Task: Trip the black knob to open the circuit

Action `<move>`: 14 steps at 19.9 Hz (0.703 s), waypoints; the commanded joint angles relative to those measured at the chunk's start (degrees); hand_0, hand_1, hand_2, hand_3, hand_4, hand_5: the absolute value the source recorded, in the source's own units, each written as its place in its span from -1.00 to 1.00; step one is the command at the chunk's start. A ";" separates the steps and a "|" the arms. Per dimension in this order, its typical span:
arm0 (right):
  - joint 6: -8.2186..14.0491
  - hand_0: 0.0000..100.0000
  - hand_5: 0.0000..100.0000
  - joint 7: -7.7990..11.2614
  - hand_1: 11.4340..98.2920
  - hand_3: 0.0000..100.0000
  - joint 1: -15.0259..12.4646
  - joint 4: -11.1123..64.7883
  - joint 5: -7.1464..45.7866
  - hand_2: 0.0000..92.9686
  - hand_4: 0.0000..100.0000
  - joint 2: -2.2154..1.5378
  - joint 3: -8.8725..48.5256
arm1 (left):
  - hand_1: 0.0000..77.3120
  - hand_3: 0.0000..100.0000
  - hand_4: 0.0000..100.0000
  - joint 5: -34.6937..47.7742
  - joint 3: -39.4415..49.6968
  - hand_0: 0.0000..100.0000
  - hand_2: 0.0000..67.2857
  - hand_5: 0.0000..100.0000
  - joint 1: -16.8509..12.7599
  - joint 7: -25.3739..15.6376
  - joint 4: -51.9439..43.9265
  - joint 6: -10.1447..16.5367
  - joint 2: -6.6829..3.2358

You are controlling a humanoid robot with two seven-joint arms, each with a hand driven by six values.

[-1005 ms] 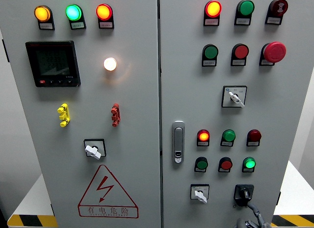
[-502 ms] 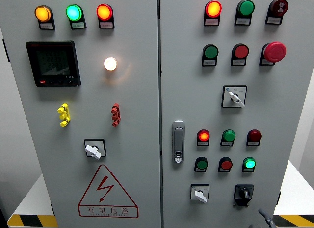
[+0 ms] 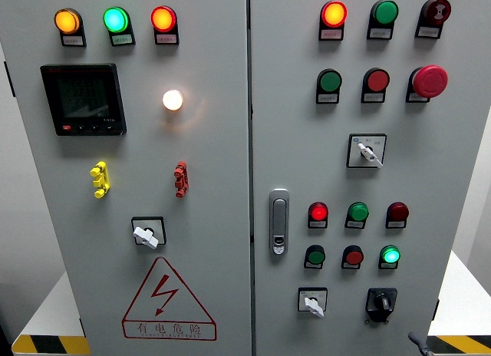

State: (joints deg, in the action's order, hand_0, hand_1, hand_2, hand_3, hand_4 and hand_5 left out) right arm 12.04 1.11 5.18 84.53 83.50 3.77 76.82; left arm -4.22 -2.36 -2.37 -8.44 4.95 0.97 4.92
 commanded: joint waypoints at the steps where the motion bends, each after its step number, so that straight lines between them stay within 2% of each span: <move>1: 0.00 0.51 0.24 0.12 -0.18 -0.17 -0.17 0.37 0.35 -0.86 -0.28 -0.08 0.00 | -0.90 -0.57 -0.87 0.00 -0.01 -1.00 -0.62 -0.96 0.00 0.00 -0.03 0.00 0.00; 2: 0.00 0.50 0.20 0.12 -0.18 -0.20 -0.17 0.46 0.35 -0.86 -0.30 -0.08 0.00 | -0.90 -0.57 -0.87 0.00 0.07 -1.00 -0.62 -0.96 0.00 0.00 -0.03 0.00 0.00; 5: 0.00 0.49 0.02 0.21 -0.16 -0.31 -0.17 0.72 0.52 -0.85 -0.43 -0.78 0.52 | -0.90 -0.58 -0.87 0.00 -0.01 -1.00 -0.62 -0.96 0.00 0.00 -0.03 0.00 0.00; 7: 0.00 0.49 -0.07 0.21 -0.13 -0.35 -0.17 1.25 0.61 -0.84 -0.48 -0.96 0.53 | -0.90 -0.58 -0.87 0.00 -0.01 -1.00 -0.62 -0.96 0.00 0.00 0.06 0.00 0.00; 11: 0.00 0.49 -0.15 0.21 -0.12 -0.39 -0.08 1.34 0.79 -0.83 -0.51 -1.40 0.88 | -0.90 -0.58 -0.87 0.00 0.07 -1.00 -0.62 -0.96 0.00 0.00 0.06 0.00 0.00; 12: 0.00 0.49 -0.16 0.21 -0.12 -0.39 -0.17 1.34 0.79 -0.82 -0.52 -1.84 1.14 | -0.90 -0.58 -0.87 0.00 -0.01 -1.00 -0.62 -0.96 0.00 0.00 -0.03 0.00 0.00; 14: 0.00 0.50 -0.19 0.30 -0.12 -0.41 -0.17 1.34 0.79 -0.82 -0.54 -2.01 1.58 | -0.90 -0.58 -0.87 0.00 -0.01 -1.00 -0.62 -0.96 0.00 0.00 0.06 0.00 0.00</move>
State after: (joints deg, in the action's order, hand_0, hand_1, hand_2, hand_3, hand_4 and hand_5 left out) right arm 12.04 1.32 5.02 85.86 84.28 1.97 78.07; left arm -4.22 -2.36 -2.37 -8.44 5.00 0.97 4.94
